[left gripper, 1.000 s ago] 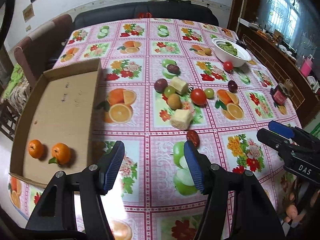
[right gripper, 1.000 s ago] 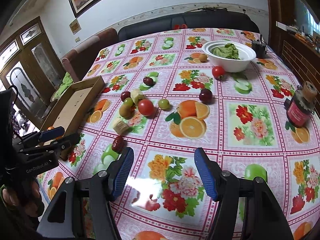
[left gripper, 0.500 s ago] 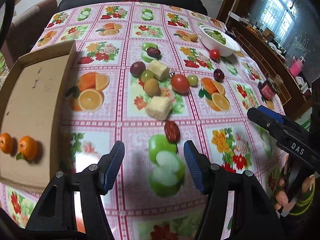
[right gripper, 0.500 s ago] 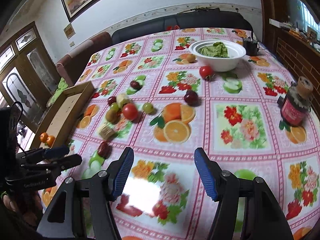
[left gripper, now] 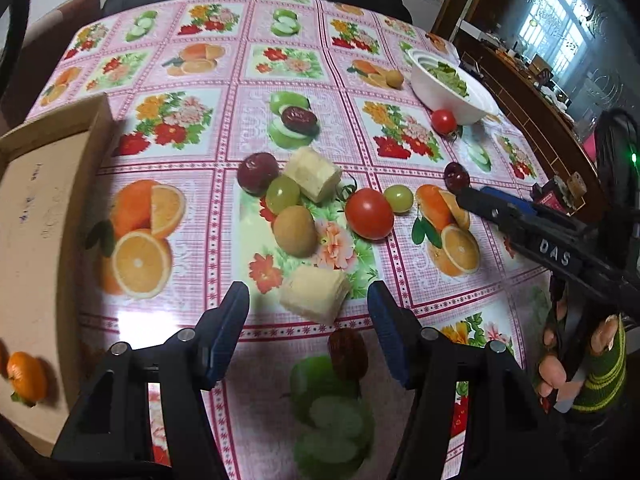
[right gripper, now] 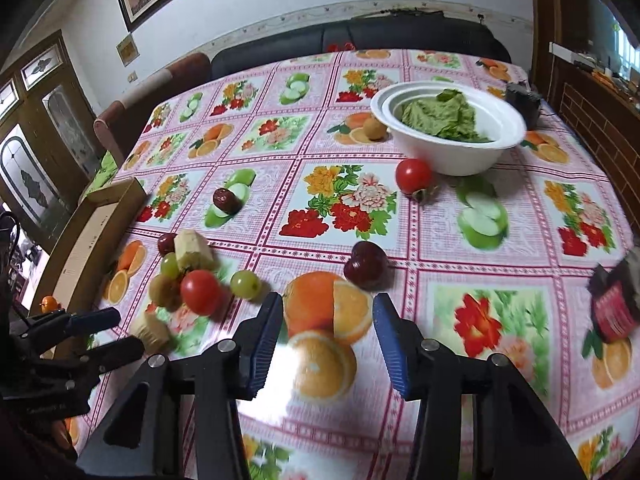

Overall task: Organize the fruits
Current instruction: 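Grasp the pale cube with the left tool while the right tool grasps the red apple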

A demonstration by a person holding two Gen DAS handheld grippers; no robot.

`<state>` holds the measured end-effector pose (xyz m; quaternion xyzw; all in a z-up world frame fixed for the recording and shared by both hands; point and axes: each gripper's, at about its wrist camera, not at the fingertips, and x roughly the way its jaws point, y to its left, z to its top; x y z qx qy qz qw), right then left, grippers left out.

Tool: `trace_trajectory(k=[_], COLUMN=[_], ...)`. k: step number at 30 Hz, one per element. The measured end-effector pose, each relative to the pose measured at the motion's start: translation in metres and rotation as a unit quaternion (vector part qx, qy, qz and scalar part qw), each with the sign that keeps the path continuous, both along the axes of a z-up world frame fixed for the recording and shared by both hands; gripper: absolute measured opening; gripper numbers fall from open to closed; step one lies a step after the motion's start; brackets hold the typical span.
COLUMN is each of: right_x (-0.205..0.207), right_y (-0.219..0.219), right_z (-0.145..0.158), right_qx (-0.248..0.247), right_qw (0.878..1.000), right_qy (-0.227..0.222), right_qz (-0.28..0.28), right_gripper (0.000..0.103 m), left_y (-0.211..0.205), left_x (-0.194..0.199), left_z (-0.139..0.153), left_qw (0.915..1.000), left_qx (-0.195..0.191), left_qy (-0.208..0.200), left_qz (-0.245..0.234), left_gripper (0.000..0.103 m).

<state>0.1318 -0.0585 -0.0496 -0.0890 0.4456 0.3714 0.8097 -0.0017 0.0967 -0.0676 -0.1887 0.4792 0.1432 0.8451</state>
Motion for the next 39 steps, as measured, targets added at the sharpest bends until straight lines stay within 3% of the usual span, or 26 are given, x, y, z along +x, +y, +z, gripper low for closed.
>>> trace_trajectory(k=[5, 10, 14, 17, 20, 23, 26, 31, 39], right_x=[0.013, 0.025, 0.033, 0.042, 0.054, 0.061, 0.063, 0.050, -0.005], right_y=[0.008, 0.011, 0.014, 0.011, 0.005, 0.003, -0.001, -0.001, 0.002], right_z=[-0.007, -0.005, -0.010, -0.014, -0.020, -0.023, -0.022, -0.013, 0.022], right_qx=[-0.005, -0.011, -0.034, -0.035, -0.025, -0.026, -0.017, -0.004, 0.049], right_qw=[1.000, 1.000, 0.998, 0.998, 0.999, 0.998, 0.998, 0.999, 0.999], right_qy=[0.002, -0.020, -0.044, -0.034, -0.013, -0.008, -0.001, -0.001, 0.001], right_qz=[-0.002, -0.011, -0.025, -0.035, -0.045, -0.052, -0.052, -0.042, -0.007], right_gripper=[0.040, 0.040, 0.040, 0.042, 0.039, 0.030, 0.030, 0.030, 0.029], left_y=[0.001, 0.001, -0.001, -0.001, -0.002, -0.001, 0.000, -0.001, 0.005], left_x=[0.005, 0.005, 0.003, 0.003, 0.005, 0.005, 0.003, -0.003, -0.025], left_z=[-0.009, -0.010, -0.011, -0.010, -0.010, -0.010, -0.009, -0.002, 0.023], left_qw=[1.0000, 0.9998, 0.9994, 0.9995, 0.9994, 0.9994, 0.9994, 0.9991, 0.9984], left_qx=[-0.003, 0.008, 0.016, 0.013, 0.012, 0.007, 0.005, 0.003, 0.010], left_qy=[0.002, -0.007, -0.015, -0.016, -0.017, -0.018, -0.019, -0.029, -0.054], left_qz=[-0.009, -0.019, -0.025, -0.026, -0.027, -0.028, -0.028, -0.030, -0.012], left_gripper=[0.060, 0.045, 0.044, 0.036, 0.036, 0.036, 0.035, 0.035, 0.036])
